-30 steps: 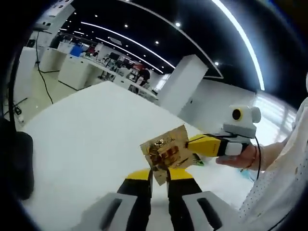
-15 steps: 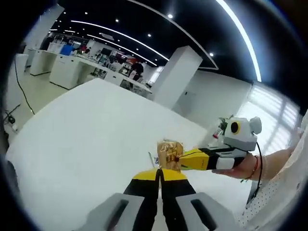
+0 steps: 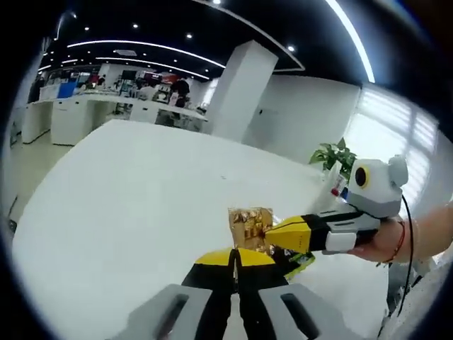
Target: Arrange the skincare products in the storage area until every visible bottle or jar stands upright without overlapping.
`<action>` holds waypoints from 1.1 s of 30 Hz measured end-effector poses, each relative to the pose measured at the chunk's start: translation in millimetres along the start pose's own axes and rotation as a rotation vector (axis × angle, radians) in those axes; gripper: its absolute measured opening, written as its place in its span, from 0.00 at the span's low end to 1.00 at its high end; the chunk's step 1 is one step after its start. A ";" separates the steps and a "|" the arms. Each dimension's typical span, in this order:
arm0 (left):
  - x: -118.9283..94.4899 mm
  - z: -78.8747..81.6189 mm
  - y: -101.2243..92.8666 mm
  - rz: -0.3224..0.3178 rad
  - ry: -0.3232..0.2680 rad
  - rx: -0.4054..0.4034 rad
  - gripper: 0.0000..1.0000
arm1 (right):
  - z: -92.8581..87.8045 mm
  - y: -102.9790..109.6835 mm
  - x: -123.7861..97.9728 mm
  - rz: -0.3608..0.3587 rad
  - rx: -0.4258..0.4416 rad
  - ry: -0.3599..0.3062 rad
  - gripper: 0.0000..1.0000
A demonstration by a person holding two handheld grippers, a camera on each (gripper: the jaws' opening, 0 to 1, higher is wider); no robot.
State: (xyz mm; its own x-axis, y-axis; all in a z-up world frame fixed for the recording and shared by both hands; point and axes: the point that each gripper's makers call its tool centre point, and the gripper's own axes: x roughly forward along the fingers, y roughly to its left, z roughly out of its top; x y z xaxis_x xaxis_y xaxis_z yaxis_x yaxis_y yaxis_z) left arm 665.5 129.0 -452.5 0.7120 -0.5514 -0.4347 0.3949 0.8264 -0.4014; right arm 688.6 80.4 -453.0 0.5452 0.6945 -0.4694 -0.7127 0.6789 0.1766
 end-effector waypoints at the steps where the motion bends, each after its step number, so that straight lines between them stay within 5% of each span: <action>1: 6.2 1.0 1.7 0.004 0.012 -0.001 0.01 | 0.1 -5.1 2.9 -0.010 0.005 0.004 0.00; 8: 49.9 -1.8 25.1 0.054 0.124 -0.008 0.01 | -12.5 -38.5 29.9 -0.084 0.019 0.088 0.00; 18: 62.6 -19.7 40.3 0.121 0.209 0.033 0.02 | -26.2 -46.8 49.0 -0.104 0.011 0.140 0.01; 33: 66.5 -23.6 49.7 0.168 0.221 0.077 0.04 | -36.3 -55.6 54.2 -0.141 -0.062 0.185 0.04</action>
State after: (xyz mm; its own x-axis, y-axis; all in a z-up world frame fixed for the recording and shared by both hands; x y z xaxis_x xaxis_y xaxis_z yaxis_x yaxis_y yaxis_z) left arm 718.9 130.6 -520.4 0.6305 -0.4105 -0.6588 0.3308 0.9099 -0.2503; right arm 741.8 71.7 -519.6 0.5557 0.5343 -0.6369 -0.6640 0.7463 0.0467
